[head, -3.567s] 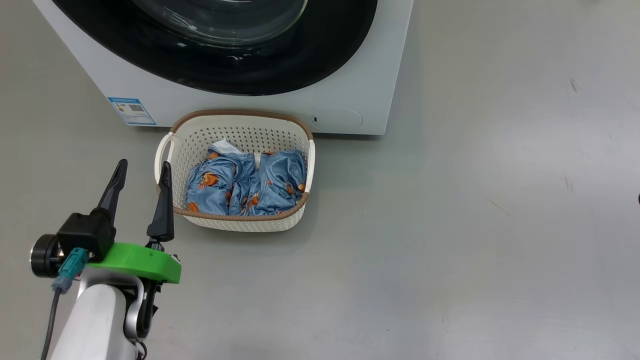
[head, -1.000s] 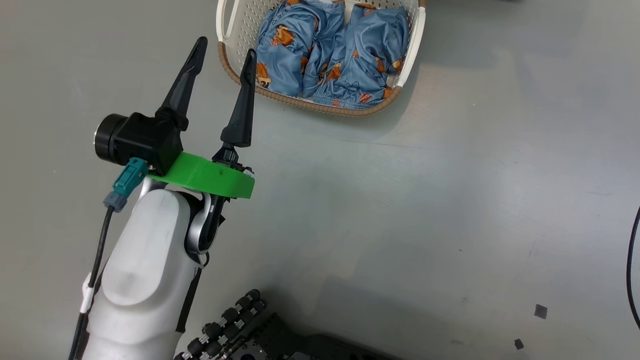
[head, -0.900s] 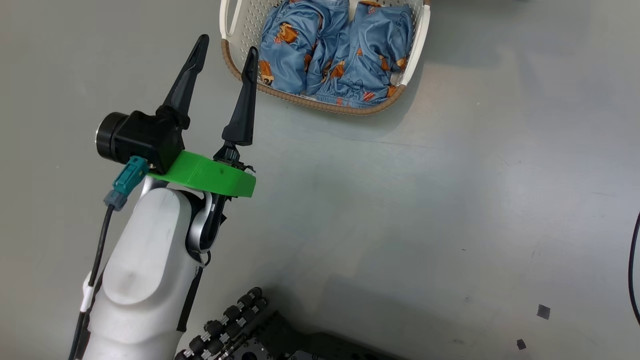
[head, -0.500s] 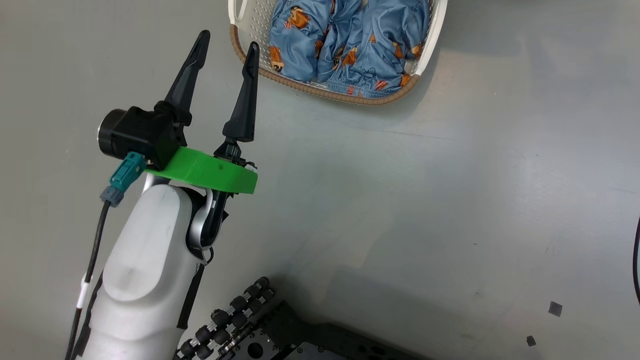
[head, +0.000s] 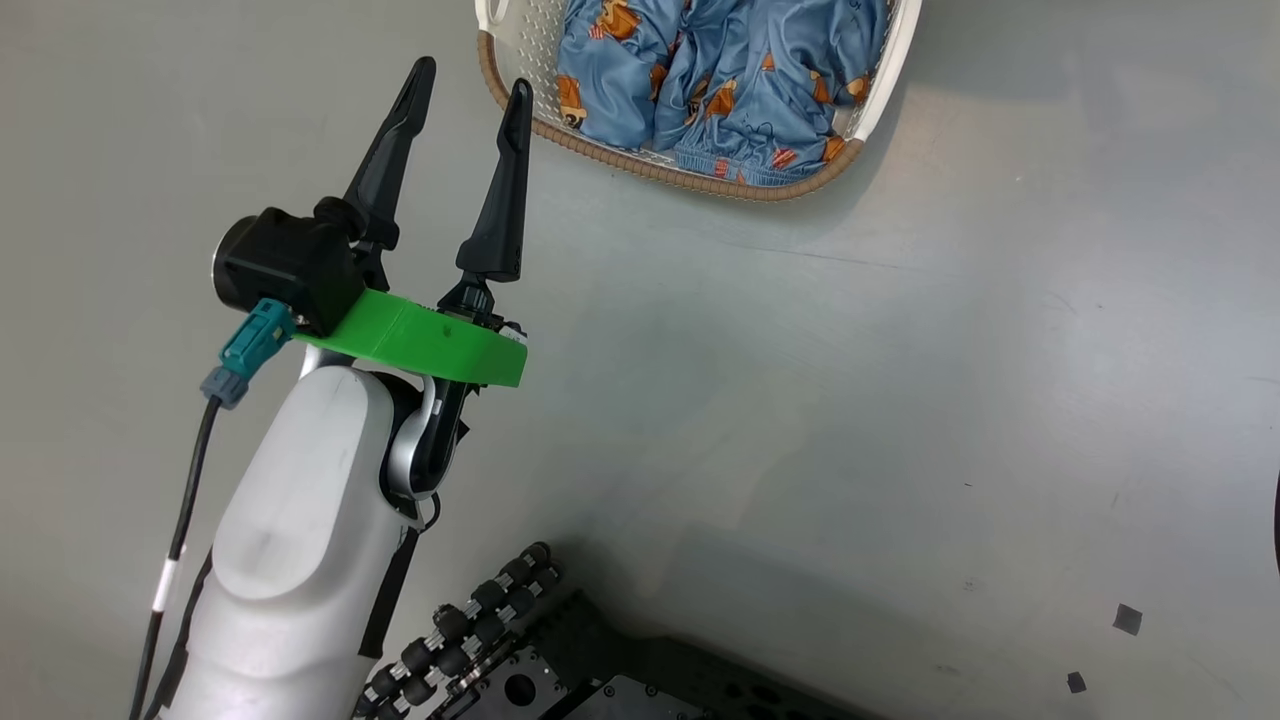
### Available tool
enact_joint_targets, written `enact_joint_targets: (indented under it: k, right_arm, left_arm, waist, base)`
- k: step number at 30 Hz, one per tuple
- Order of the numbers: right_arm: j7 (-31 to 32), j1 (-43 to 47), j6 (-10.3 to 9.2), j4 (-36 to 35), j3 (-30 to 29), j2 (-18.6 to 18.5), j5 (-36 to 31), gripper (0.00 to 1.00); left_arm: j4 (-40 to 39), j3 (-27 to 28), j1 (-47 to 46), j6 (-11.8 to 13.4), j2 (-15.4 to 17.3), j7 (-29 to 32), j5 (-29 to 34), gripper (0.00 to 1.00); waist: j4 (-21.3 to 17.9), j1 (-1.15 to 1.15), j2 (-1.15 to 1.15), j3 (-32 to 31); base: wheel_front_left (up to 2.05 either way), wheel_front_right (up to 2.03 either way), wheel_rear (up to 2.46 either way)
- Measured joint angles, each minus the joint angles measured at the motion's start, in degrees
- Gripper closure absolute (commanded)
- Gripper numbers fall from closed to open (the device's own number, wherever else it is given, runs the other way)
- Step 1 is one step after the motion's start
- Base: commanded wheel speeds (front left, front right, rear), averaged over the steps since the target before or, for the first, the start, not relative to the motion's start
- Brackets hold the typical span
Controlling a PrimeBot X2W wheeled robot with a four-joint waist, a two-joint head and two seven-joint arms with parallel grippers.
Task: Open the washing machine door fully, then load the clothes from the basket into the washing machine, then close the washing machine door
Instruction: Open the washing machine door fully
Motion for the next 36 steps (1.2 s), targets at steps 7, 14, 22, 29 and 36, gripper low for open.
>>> enact_joint_targets:
  k: [7,14,22,29,36]
  right_arm:
    - [2.74,-0.80,0.00,1.20,0.69,-1.02,0.08,1.00]
    - [7.38,-0.76,-0.03,1.98,0.81,-1.49,1.76,1.00]
    - [14.27,0.76,0.01,2.15,1.55,-2.71,4.79,1.00]
    - [19.98,3.19,0.57,1.93,2.00,-3.30,7.39,1.00]
    - [26.26,6.67,1.02,1.30,3.50,-4.43,8.90,1.00]
  left_arm:
    - [0.02,-0.12,-0.02,0.00,-0.02,0.00,-0.23,0.00]
    - [0.03,0.14,-0.08,0.00,-0.02,-0.01,-0.54,0.00]
    - [0.08,0.44,-0.26,0.00,-0.03,-0.01,-0.49,0.00]
    - [0.31,0.78,-0.25,0.00,-0.03,-0.01,-0.09,0.00]
    - [0.46,1.27,-0.12,0.00,-0.03,-0.01,-0.08,0.00]
  waist:
    - [0.61,0.00,0.00,0.18]
    - [0.58,0.00,0.00,-0.17]
    - [-0.09,0.00,0.00,-1.22]
    - [-0.52,0.00,0.00,-2.65]
    - [-0.83,0.00,0.00,-4.56]
  base:
    - [0.00,0.00,0.00]
    - [0.00,0.00,0.00]
    - [0.00,0.00,0.00]
    - [0.00,0.00,0.00]
    - [0.00,0.00,0.00]
